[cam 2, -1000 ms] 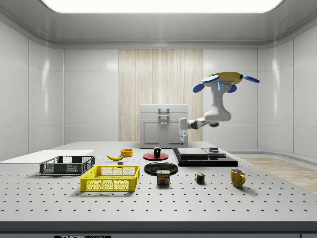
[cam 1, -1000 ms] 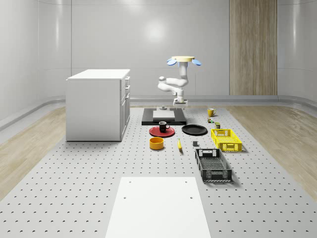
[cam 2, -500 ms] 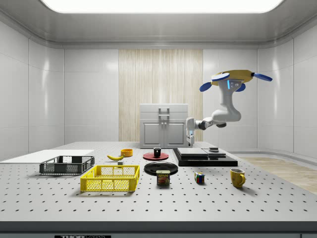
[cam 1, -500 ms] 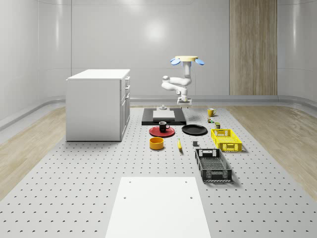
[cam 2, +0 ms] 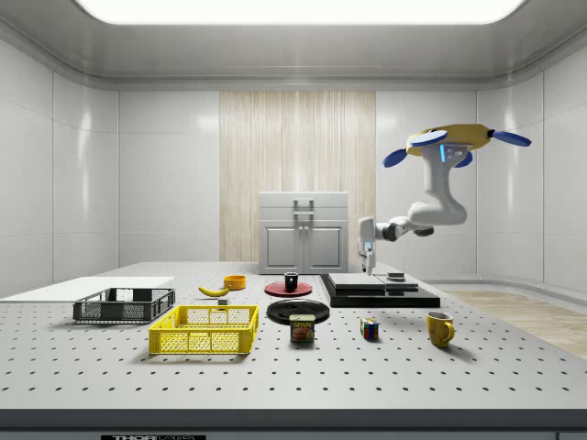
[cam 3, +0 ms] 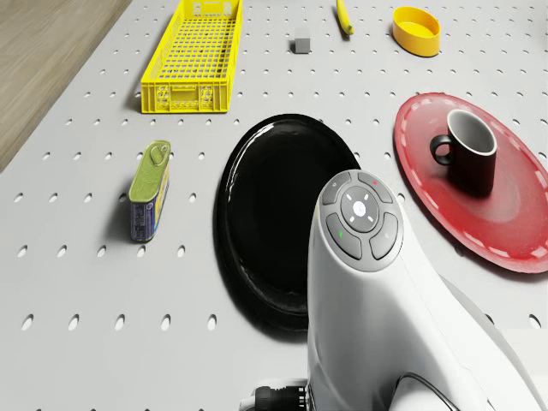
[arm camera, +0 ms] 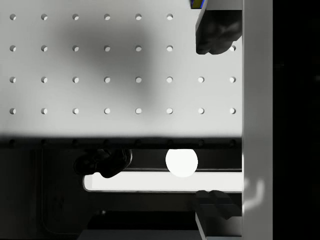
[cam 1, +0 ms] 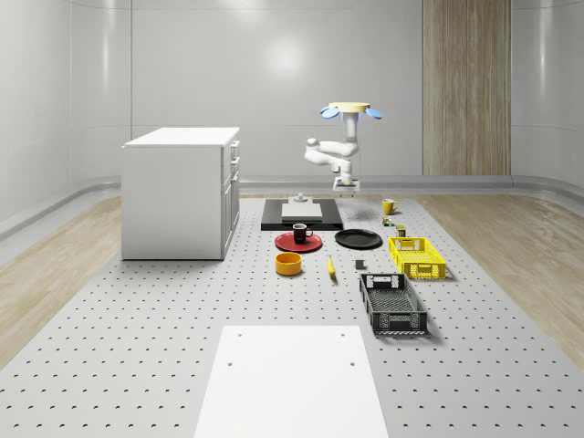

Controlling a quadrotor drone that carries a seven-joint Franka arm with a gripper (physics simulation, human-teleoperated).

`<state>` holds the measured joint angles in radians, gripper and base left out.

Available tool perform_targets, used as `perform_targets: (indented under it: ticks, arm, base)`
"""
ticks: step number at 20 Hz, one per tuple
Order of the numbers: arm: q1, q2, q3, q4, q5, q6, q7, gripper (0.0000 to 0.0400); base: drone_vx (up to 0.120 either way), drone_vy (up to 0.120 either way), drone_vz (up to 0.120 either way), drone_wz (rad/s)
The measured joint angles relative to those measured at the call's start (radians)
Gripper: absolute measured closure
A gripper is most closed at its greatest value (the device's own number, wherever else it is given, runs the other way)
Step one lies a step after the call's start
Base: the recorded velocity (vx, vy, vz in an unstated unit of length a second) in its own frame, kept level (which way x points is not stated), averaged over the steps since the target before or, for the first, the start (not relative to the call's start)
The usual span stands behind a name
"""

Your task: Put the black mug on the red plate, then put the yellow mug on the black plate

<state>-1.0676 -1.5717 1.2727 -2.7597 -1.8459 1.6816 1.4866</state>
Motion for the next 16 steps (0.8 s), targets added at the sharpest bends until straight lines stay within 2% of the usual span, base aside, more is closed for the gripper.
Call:
perform_targets:
  ticks: [11, 14, 16]
  arm:
    - [-0.001, -0.002, 0.0, 0.0, 0.001, 0.002, 0.0, 0.0]
    - [-0.001, -0.002, 0.0, 0.0, 0.001, 0.002, 0.001, 0.0]
    - [-0.001, -0.003, 0.0, 0.0, 0.001, 0.002, 0.001, 0.0]
  base:
    - [-0.12, 0.12, 0.0, 0.0]
    - [-0.013, 0.12, 0.0, 0.0]
    - [-0.12, 0.12, 0.0, 0.0]
